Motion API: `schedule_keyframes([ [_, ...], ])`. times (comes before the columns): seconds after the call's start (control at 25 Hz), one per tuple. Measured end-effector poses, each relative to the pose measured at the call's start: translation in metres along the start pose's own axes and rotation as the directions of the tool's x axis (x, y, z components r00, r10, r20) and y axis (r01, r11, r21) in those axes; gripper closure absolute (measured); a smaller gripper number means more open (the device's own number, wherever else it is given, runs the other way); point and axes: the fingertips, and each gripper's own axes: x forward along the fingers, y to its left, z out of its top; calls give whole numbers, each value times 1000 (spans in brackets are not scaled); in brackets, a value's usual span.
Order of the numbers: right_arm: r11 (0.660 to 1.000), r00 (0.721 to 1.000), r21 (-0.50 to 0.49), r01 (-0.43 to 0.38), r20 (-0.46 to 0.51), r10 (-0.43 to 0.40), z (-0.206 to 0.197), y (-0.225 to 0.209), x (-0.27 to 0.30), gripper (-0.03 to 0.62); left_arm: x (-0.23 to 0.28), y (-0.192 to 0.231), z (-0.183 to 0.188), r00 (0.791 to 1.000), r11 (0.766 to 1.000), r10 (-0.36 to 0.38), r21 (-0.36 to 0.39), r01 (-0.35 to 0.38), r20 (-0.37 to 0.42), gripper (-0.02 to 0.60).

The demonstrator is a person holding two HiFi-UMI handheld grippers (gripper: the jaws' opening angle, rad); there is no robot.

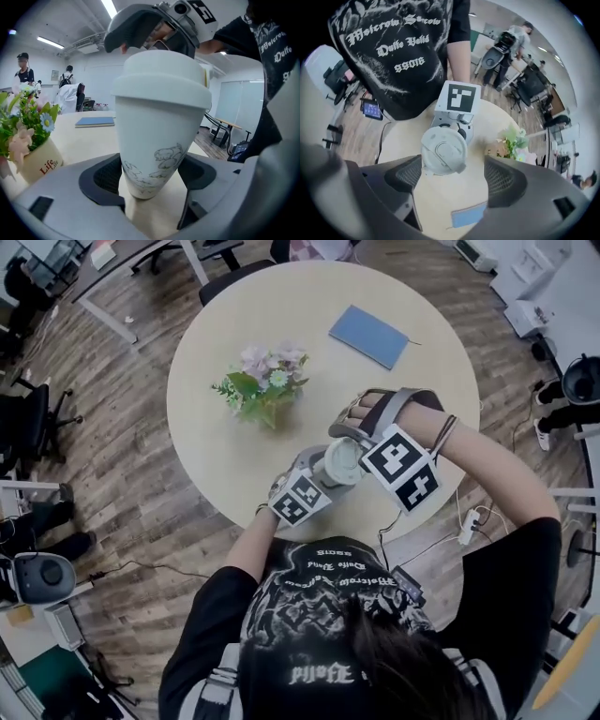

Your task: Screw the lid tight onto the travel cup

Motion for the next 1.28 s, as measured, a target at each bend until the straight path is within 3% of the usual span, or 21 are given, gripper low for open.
schedule_keyframes([
  [0.16,971,996,-223,-92,-32,87,5,8,8,181,0,-2,4,1000,1000,-2,3,2,-10,196],
  [0.36,923,980,-328,-200,-53,194,8,21,20,204,1,-1,5,1000,1000,3,4,-3,-23,196],
  [0.48,918,977,-335,-211,-30,213,9,22,24,200,2,1,5,1000,1000,8,2,-8,-21,196],
  [0.8,966,979,-197,-165,85,185,13,19,26,203,3,2,2,1000,1000,7,-4,-7,-21,196],
  [1.0,987,970,-7,-160,185,158,12,14,27,204,6,6,0,1000,1000,13,-21,-13,-7,196],
  [1.16,975,966,164,-153,232,112,10,11,29,204,7,6,-5,1000,999,17,-49,-17,-7,196],
  [1.28,936,959,325,-134,280,40,9,7,28,204,6,6,-6,1000,997,24,-70,-25,-10,196],
])
